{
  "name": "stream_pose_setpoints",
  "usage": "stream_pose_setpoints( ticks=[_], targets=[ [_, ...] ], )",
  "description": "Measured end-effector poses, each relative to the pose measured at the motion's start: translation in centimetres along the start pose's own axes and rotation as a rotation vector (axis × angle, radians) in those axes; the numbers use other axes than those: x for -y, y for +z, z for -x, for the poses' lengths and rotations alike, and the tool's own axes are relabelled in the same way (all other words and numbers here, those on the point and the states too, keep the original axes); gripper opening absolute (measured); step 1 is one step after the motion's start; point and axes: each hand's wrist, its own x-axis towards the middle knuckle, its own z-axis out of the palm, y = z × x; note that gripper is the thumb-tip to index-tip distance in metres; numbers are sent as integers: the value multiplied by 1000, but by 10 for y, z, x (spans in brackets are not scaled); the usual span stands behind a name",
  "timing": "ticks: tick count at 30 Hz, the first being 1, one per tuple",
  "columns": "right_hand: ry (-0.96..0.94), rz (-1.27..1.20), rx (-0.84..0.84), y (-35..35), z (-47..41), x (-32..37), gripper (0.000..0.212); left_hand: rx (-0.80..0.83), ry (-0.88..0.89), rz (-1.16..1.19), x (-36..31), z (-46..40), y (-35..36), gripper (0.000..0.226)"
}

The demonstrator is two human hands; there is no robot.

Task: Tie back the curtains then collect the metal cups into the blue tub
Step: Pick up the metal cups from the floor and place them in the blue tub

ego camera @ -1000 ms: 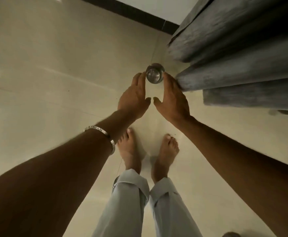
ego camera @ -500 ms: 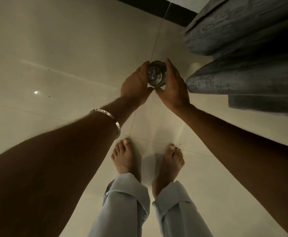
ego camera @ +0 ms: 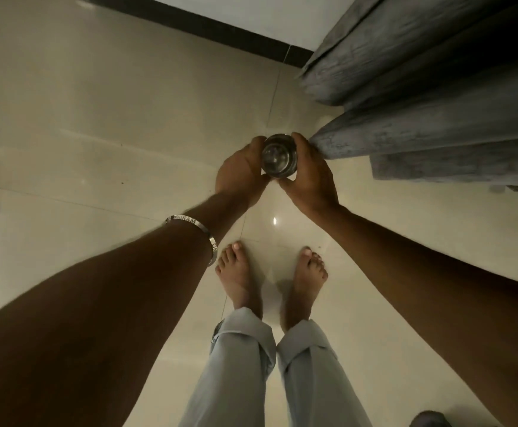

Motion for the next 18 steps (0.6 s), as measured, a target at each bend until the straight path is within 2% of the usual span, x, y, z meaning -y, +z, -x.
stream_pose_setpoints(
  ticks=[9,18],
  targets=[
    [65,-53,-13,-74,58,62,75,58,-4,-44,-49,83,-67,55],
    [233,-130,-39,-191,147,115,75,148,55,-87,-145,192,-136,55]
  ],
)
